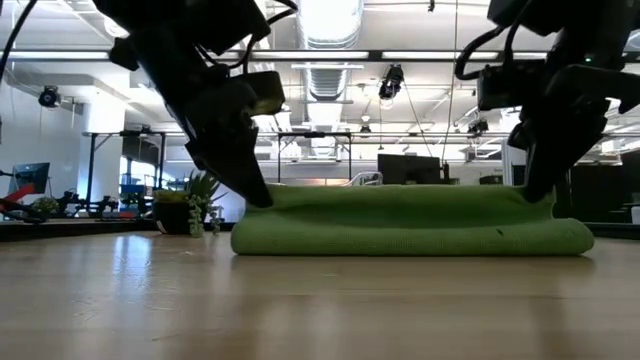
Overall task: Fold microfiber towels
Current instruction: Fold the green towel
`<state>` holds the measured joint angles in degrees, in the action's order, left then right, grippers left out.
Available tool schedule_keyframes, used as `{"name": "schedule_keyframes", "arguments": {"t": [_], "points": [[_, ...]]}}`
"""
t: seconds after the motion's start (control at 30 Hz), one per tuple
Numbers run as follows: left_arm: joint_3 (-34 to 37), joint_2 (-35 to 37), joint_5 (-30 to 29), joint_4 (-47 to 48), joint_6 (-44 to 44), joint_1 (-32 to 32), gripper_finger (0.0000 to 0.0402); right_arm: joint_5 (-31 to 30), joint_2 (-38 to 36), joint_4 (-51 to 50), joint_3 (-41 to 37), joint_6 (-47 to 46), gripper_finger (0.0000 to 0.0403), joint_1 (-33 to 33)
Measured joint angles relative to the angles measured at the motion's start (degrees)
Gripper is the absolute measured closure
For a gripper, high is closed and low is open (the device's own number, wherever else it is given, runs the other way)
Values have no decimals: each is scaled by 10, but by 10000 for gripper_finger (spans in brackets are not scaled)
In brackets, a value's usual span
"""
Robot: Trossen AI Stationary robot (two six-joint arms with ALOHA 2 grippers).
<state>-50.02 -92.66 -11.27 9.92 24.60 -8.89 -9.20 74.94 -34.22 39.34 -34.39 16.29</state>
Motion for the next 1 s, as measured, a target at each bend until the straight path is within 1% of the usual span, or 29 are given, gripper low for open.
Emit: {"name": "schedule_keyframes", "arguments": {"t": [0.13, 0.27, 0.4, 0.53, 0.63, 0.83, 1.0], "points": [[3, 0, 0, -1, -4, 6, 340, 33, 1, -1, -10, -2, 372, -19], [8, 0, -1, 1, -15, 9, 277, 34, -5, -11, -15, -14, 332, -27], [9, 2, -2, 7, -14, 13, 214, 32, -28, -26, -16, -22, 288, -29], [9, 7, -2, 18, -7, 14, 170, 32, -66, -27, -16, -31, 256, -28], [9, 16, -2, 28, 14, 14, 157, 32, -94, -10, -16, -31, 244, -28], [9, 36, -1, 32, 21, 14, 156, 31, -129, 58, -17, -53, 239, -23], [9, 45, 13, 13, 21, 13, 155, 31, -128, 182, -34, -72, 240, 6]]}}
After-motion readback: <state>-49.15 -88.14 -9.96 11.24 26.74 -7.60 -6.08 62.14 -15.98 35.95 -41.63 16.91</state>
